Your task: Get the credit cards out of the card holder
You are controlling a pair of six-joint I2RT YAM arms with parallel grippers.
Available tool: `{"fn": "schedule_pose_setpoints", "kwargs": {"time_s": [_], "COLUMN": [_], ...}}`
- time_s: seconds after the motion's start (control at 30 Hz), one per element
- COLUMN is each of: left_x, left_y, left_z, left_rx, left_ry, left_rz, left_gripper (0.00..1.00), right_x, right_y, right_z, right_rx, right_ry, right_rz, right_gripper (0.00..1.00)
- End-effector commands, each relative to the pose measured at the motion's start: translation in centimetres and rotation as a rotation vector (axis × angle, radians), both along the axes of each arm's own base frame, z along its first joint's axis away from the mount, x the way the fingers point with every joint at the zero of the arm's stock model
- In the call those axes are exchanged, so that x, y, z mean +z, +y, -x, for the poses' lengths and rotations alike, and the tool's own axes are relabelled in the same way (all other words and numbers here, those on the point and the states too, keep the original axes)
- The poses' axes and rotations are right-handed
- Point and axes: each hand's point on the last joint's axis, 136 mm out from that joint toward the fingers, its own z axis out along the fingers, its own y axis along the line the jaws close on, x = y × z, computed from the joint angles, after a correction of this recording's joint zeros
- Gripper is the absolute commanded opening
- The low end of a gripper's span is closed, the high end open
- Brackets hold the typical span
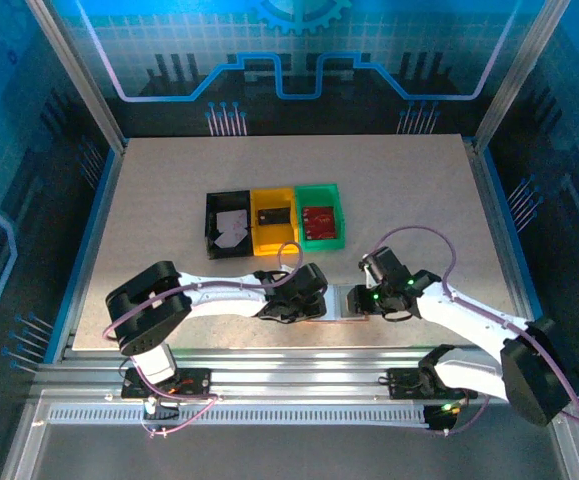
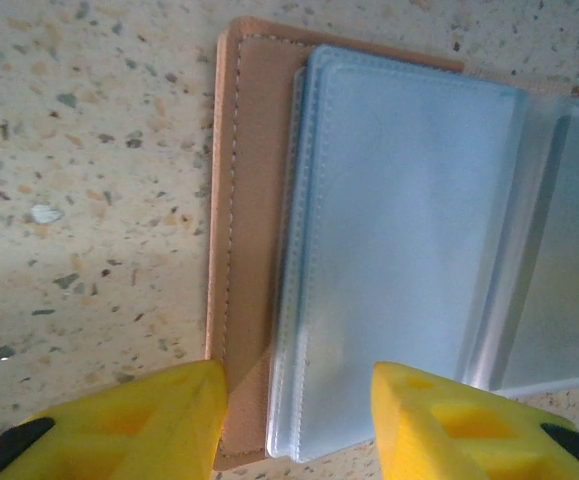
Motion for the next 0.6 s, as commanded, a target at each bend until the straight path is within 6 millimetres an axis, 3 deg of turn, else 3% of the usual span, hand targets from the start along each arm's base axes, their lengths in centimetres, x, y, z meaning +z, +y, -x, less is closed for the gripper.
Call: {"fn": "schedule_pose_setpoints", "kwargs": {"time_s": [0.0, 0.17, 0.43, 0.57], "left_x": [-2.8, -3.5, -4.0, -4.3], "left_y": [0.5, 0.4, 0.5, 0.5], "left_z": [1.9, 2.4, 2.6, 2.8], "left_rx": [-0.005, -0.014, -0.015, -0.017], "left_ry": [0.077, 0.091, 0.101, 0.109], "left_rz": [-0.046, -0.061, -0.074, -0.078], "left_gripper": [0.44, 0.44, 0.44, 0.44], "right_x": [-0.8, -1.1, 0.8, 0.5], "right_y": [-0.2, -1.1, -2.4, -2.6], "right_z": [-0.2, -0.4, -1.1, -1.0], "right_rx": [-0.014, -0.035, -0.067, -0.065], "right_ry": [0.011, -0.001, -0.082, -0.079], "right_rz": [0.0, 0.047, 0.091, 0.095], "right_gripper": [0.34, 0.33, 0.37, 0.37]}}
